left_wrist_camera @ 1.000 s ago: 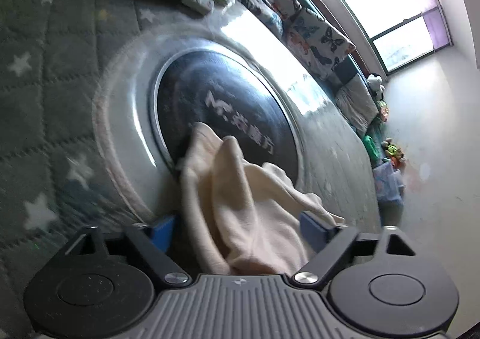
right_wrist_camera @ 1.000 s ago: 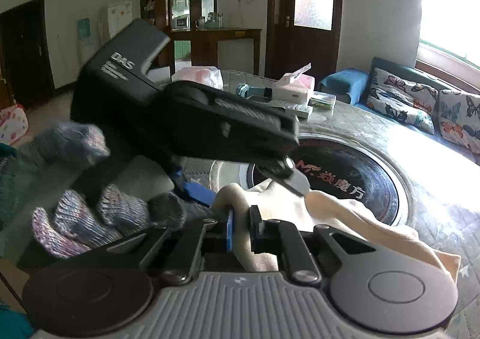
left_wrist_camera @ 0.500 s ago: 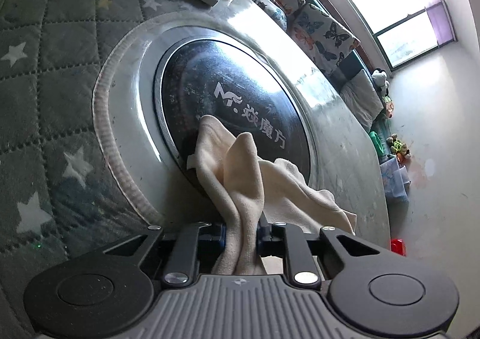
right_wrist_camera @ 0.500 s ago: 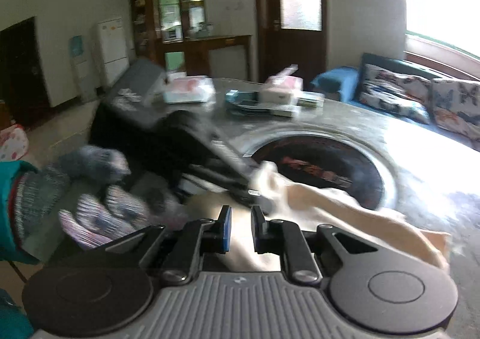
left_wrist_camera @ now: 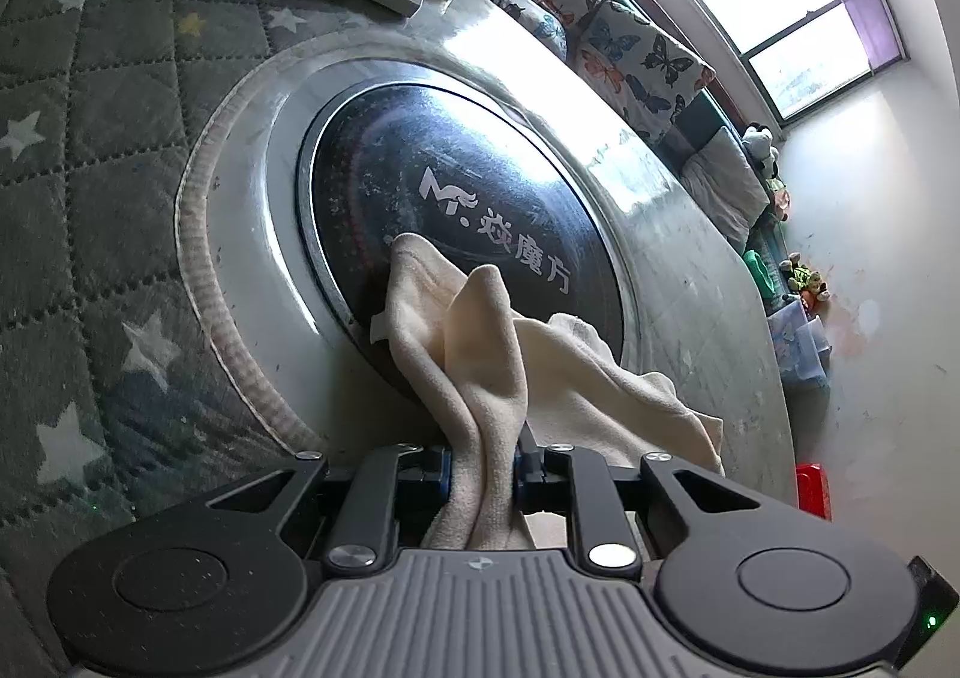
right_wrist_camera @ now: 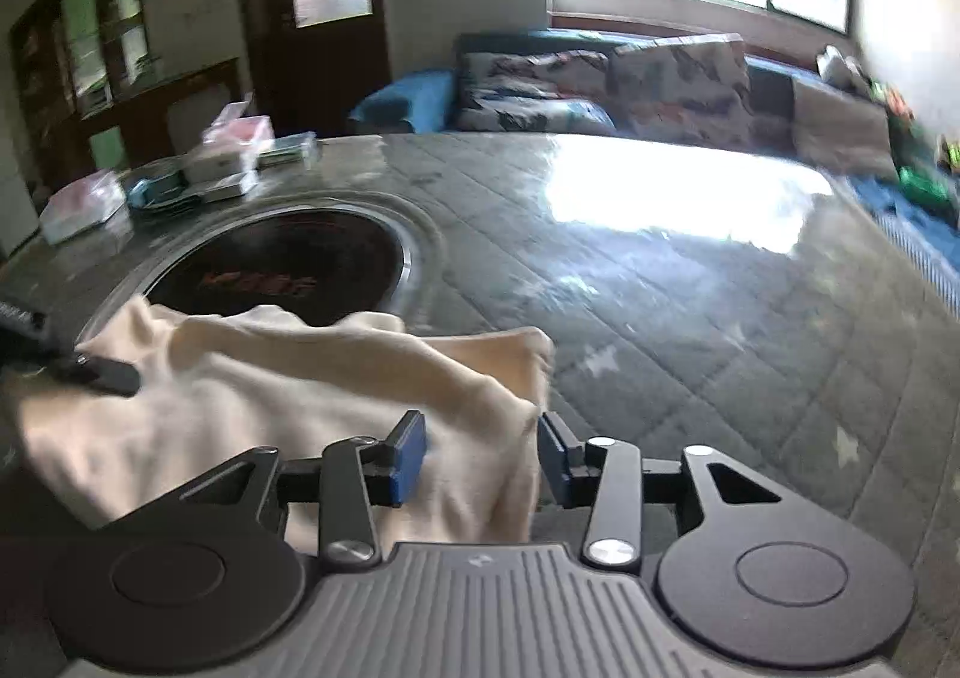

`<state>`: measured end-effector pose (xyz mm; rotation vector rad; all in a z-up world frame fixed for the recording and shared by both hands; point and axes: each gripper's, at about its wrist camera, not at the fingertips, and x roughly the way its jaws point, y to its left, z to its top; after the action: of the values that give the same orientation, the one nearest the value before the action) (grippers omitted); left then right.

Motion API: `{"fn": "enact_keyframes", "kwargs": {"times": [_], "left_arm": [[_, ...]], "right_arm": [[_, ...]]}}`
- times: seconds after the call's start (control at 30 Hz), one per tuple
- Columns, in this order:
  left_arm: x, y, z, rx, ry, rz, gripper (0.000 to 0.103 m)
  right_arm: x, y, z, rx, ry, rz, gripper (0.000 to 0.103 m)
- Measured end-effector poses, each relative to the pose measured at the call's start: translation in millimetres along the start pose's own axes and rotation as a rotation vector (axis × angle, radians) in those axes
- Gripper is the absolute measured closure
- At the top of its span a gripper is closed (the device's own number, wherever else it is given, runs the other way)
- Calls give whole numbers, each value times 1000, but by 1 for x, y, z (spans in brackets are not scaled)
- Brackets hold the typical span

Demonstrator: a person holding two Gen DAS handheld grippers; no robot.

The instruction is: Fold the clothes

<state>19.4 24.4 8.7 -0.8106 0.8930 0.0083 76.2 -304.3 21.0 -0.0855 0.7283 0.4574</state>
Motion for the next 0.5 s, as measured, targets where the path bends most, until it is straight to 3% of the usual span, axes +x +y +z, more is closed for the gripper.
{"fn": "enact_keyframes", "kwargs": {"times": [0.27,0.43,0.5], "left_arm": [[1,-3,0,34,-6,13,83],[1,-7,-1,62,-10,31,84],[0,-10,-1,78,-12,45,84]], "right_arm": [[11,-7,-4,84,-2,35,57],[7,-7,-3,114,-12,59,86],[4,-6,-2,120,-20,65,90]]}}
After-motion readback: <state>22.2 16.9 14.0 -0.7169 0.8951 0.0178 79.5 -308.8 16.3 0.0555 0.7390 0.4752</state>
